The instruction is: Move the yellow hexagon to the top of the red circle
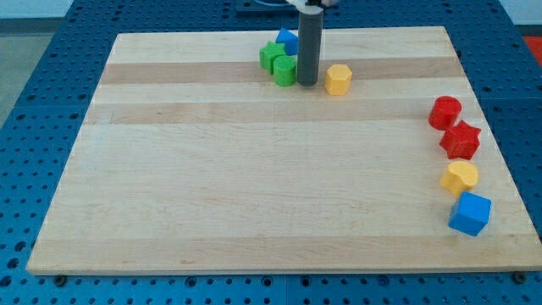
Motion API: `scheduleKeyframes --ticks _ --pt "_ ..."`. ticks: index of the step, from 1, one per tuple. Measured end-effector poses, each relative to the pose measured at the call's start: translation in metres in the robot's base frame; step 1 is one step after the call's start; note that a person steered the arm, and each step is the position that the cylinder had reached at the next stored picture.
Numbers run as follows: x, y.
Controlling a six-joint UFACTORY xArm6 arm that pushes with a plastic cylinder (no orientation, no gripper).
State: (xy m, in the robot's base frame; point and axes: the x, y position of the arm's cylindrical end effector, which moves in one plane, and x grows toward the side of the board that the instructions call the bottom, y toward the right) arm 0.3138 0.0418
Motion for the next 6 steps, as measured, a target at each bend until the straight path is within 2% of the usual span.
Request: scheduleKeyframes --ticks 1,4,5,6 --pt "0.000 0.002" --pt "0.018 0.144" --pt "0.018 0.155" --pt "0.017 0.121"
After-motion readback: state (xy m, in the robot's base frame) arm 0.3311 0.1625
